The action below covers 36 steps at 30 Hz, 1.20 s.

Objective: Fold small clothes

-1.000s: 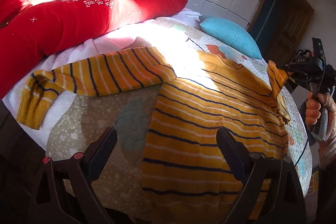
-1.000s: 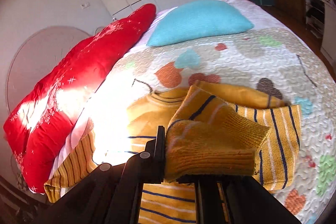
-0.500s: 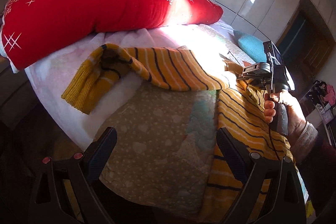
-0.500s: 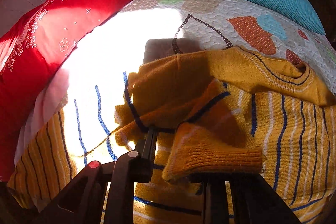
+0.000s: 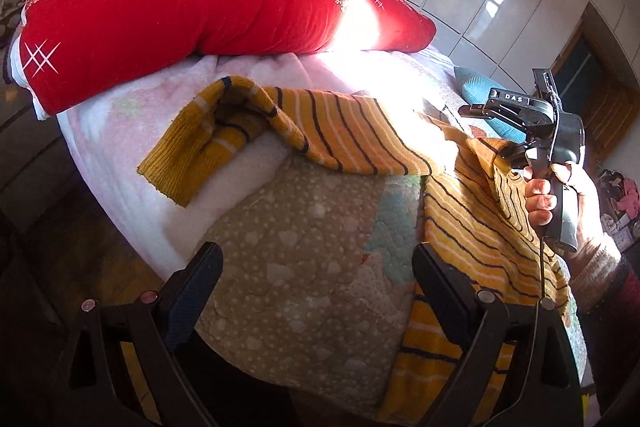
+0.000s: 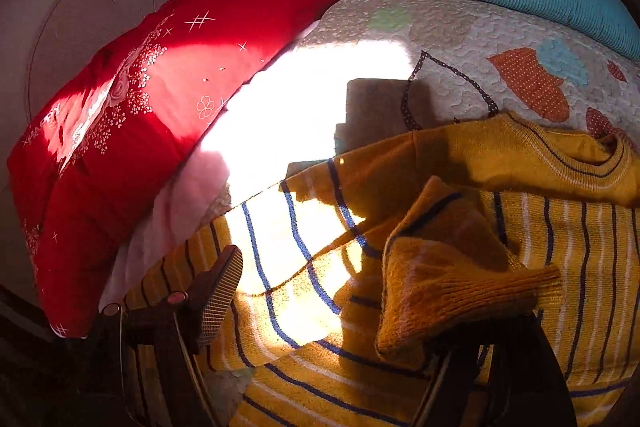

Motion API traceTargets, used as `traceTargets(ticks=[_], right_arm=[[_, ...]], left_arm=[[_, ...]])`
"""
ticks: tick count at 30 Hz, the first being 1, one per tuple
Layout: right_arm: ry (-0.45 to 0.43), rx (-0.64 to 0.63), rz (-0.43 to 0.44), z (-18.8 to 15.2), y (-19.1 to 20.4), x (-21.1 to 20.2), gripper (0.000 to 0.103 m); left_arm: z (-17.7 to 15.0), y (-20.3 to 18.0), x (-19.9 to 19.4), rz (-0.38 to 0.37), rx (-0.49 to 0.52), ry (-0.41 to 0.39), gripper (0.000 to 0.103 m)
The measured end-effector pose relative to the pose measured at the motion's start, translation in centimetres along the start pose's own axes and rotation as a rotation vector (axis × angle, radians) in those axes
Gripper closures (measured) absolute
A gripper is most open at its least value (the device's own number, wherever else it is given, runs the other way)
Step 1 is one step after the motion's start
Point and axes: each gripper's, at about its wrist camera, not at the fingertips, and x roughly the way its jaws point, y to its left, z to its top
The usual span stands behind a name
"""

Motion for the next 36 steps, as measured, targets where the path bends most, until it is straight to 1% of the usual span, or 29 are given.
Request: traceTargets(ticks=[1, 2, 3, 4, 6, 10, 11, 13, 14, 16, 18, 20, 23, 25, 26, 28, 29, 32, 33, 34, 35, 36], right_arm=[[0.004, -0.115, -0.127, -0.2, 1.7, 0.5, 0.018], [0.008, -0.257, -0.235, -0.9, 3.7, 1.3, 0.018], [0.021, -0.373, -0.28, -1.5, 5.3, 2.0, 0.018], [0.04, -0.434, -0.279, -2.1, 6.3, 2.4, 0.018], [0.06, -0.469, -0.22, -2.7, 7.5, 2.6, 0.018], [0.023, -0.435, -0.104, -2.5, 8.3, 0.4, 0.018], [0.019, -0.436, -0.11, -2.4, 8.4, 0.0, 0.018], [-0.025, -0.449, -0.182, -2.0, 8.0, -1.3, 0.018], [-0.052, -0.433, -0.209, -1.5, 7.3, -2.2, 0.018], [-0.078, -0.35, -0.221, -0.7, 4.4, -4.1, 0.018], [-0.092, -0.241, -0.226, 0.0, -0.4, -6.3, 0.018], [-0.108, -0.134, -0.292, -0.1, -6.0, -8.3, 0.018], [-0.107, 0.017, -0.423, -1.2, -15.0, -11.0, 0.018], [-0.095, 0.115, -0.477, -2.6, -20.1, -12.6, 0.018], [-0.09, 0.152, -0.492, -3.4, -22.1, -13.3, 0.018], [-0.075, 0.199, -0.5, -4.7, -24.8, -13.9, 0.018], [-0.067, 0.213, -0.487, -5.2, -25.6, -13.9, 0.018], [-0.068, 0.241, -0.388, -6.3, -26.2, -12.9, 0.019], [-0.075, 0.241, -0.358, -6.4, -25.9, -12.4, 0.023], [-0.078, 0.237, -0.337, -6.6, -25.6, -11.9, 0.05], [-0.062, 0.234, -0.338, -6.6, -25.4, -11.3, 0.095], [-0.034, 0.238, -0.352, -6.6, -25.4, -10.7, 0.095]], left_arm=[[0.0, 0.0, -0.1, 0.003, 0.002, -0.004, 0.008], [0.0, -0.1, -0.3, 0.004, 0.004, -0.007, 0.008], [-0.1, -0.1, -0.4, 0.004, 0.006, -0.01, 0.008], [-0.1, -0.1, -0.4, 0.004, 0.006, -0.011, 0.008], [-0.2, -0.2, -0.6, 0.003, 0.004, -0.012, 0.008], [-0.4, -0.2, -0.6, 0.007, 0.006, -0.007, 0.008], [-0.4, -0.3, -0.5, 0.007, 0.007, -0.005, 0.008], [-0.4, -0.5, -0.5, 0.002, 0.008, -0.002, 0.008], [-0.3, -0.6, -0.5, -0.001, 0.01, -0.004, 0.008], [-0.4, -0.9, -0.7, -0.004, 0.021, -0.01, 0.008], [-0.4, -1.0, -1.0, 0.001, 0.033, -0.019, 0.008], [-0.3, -0.8, -1.1, 0.01, 0.033, -0.024, 0.008], [-0.3, -0.2, -0.7, 0.004, 0.01, -0.01, 0.008], [-0.4, -0.3, -0.2, -0.003, 0.003, 0.004, 0.008], [-0.5, -0.5, 0.1, -0.004, 0.006, 0.013, 0.008], [-0.7, -1.2, 0.5, -0.011, 0.021, 0.03, 0.008], [-0.8, -1.8, 0.7, -0.014, 0.031, 0.037, 0.008], [-1.0, -3.7, 0.8, -0.025, 0.073, 0.047, 0.008], [-1.1, -4.4, 0.7, -0.025, 0.091, 0.045, 0.008], [-1.2, -5.1, 0.5, -0.023, 0.108, 0.043, 0.008], [-1.3, -5.7, 0.4, -0.019, 0.123, 0.041, 0.008], [-1.3, -6.2, 0.3, -0.015, 0.133, 0.041, 0.008]])
